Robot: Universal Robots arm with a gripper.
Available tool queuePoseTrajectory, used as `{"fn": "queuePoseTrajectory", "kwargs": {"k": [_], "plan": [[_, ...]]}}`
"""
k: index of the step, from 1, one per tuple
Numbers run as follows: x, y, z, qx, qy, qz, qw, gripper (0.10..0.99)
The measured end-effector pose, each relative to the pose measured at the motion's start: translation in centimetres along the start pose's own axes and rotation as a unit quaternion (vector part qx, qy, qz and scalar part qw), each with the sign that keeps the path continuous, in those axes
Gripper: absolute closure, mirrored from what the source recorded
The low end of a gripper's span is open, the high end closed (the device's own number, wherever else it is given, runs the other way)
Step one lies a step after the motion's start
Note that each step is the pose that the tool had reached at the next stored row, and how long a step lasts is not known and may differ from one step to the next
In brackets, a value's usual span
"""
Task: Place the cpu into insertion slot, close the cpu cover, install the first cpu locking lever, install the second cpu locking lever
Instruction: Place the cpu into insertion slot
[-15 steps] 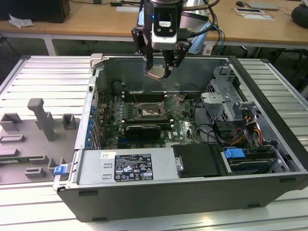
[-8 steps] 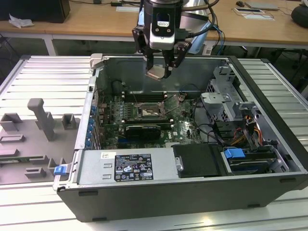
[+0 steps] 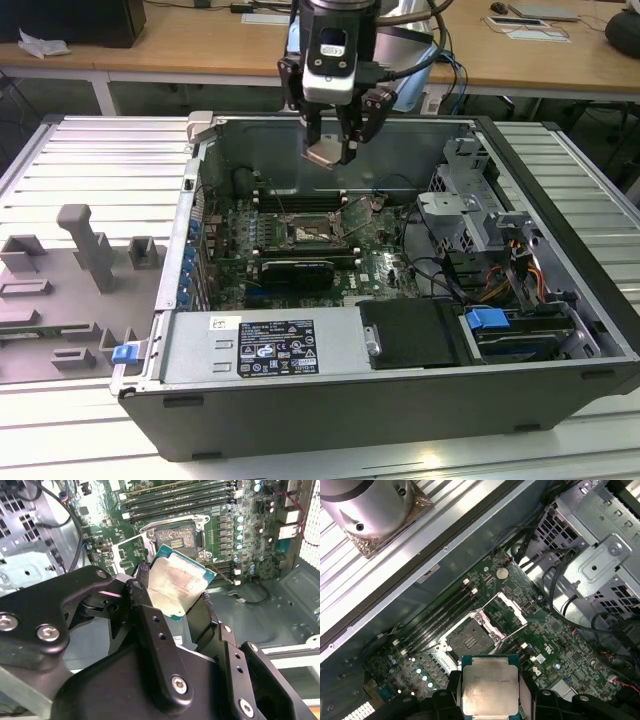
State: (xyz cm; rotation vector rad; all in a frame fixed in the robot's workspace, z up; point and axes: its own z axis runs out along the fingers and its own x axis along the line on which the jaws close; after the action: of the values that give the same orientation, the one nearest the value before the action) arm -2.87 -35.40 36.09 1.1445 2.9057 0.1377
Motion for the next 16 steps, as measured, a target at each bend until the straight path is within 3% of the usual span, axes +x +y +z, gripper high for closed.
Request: {"fn": "queuePoseTrajectory", "kwargs": {"k": [5, 13, 16], "plan": [[0.0, -0.01, 0.1, -0.0007, -0.0036, 0.041, 0.9992, 0.541], [0.0, -0.02, 0.22, -0.0013, -0.0068, 0.077, 0.997, 0.541], [-0.01, -0.03, 0.33, -0.0016, -0.0084, 0.095, 0.9954, 0.541]]}}
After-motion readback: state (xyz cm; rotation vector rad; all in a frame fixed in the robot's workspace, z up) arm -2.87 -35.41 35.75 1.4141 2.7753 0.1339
